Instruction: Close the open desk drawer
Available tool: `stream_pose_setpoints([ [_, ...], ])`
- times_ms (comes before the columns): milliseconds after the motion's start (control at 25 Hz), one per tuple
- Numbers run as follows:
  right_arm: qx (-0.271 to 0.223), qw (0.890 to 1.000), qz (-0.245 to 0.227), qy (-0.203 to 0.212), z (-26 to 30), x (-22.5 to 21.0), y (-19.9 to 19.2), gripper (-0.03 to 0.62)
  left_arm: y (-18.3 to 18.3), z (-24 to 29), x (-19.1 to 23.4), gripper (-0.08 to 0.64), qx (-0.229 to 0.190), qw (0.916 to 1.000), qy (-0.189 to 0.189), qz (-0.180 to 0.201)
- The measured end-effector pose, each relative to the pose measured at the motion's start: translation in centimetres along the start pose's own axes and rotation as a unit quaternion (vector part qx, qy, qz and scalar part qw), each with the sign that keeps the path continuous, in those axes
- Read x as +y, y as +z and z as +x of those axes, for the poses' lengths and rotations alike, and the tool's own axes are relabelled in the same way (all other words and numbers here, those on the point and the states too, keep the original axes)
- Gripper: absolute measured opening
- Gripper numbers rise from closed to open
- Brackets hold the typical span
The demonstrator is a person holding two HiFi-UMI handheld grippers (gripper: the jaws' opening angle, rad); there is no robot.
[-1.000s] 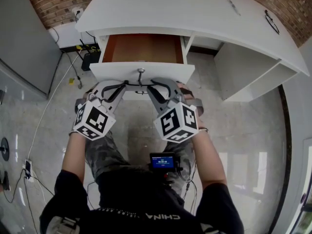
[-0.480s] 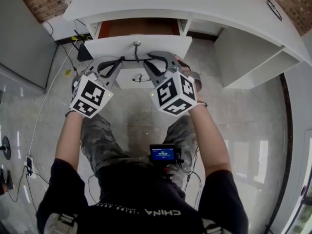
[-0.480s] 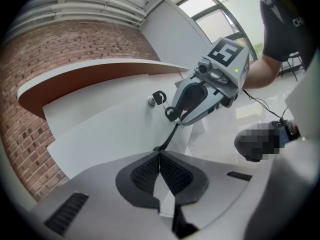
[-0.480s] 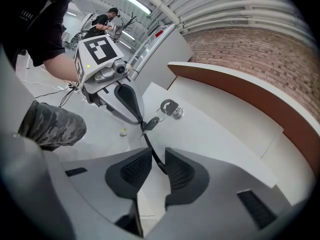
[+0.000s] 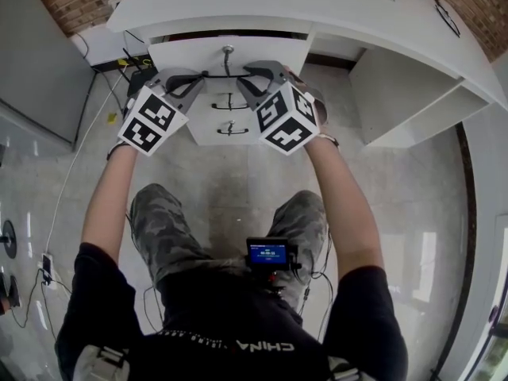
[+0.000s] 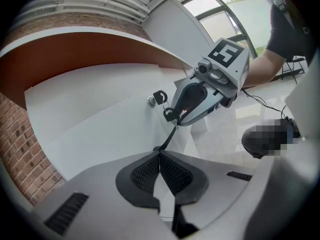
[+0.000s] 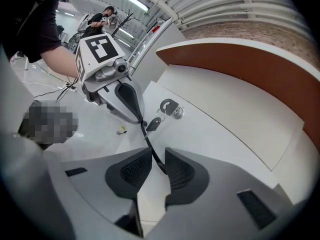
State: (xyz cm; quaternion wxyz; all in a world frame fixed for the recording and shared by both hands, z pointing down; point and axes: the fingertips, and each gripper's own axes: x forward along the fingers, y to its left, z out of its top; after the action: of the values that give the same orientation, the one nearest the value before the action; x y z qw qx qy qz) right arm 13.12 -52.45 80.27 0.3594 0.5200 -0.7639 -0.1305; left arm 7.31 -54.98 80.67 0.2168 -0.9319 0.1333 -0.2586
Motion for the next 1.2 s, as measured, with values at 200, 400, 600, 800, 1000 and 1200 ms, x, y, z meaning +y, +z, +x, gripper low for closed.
stream_pose_setpoints([
  [200,0.012,1.0,0.007,0.005,1.6,-1.7,-0.3,0.087,-0.1,1.5,1.8,0.012,0.013,0.9999,0.003,0.006],
  [400,0.018,1.0,0.001,0.013,2.3,-1.9,-0.3,0.086,-0.3,1.9,2.3,0.012,0.011,0.9999,0.001,0.005],
  [600,0.015,1.0,0.0,0.005,2.2,-2.0,-0.2,0.086,-0.2,1.9,2.3,0.012,0.007,0.9999,0.011,-0.003],
  [800,0.019,1.0,0.007,0.001,2.2,-1.8,-0.4,0.087,-0.3,1.9,2.1,0.014,0.014,0.9997,0.018,-0.014],
  [1000,-0.003,0.997,0.072,0.026,1.4,-1.3,0.1,0.132,-0.4,1.6,1.1,0.018,0.027,0.9992,0.03,0.004],
  [1200,-0.042,0.994,0.105,-0.005,-1.5,-1.1,0.6,0.12,1.3,-0.7,0.0,0.017,-0.021,0.998,0.057,-0.017],
])
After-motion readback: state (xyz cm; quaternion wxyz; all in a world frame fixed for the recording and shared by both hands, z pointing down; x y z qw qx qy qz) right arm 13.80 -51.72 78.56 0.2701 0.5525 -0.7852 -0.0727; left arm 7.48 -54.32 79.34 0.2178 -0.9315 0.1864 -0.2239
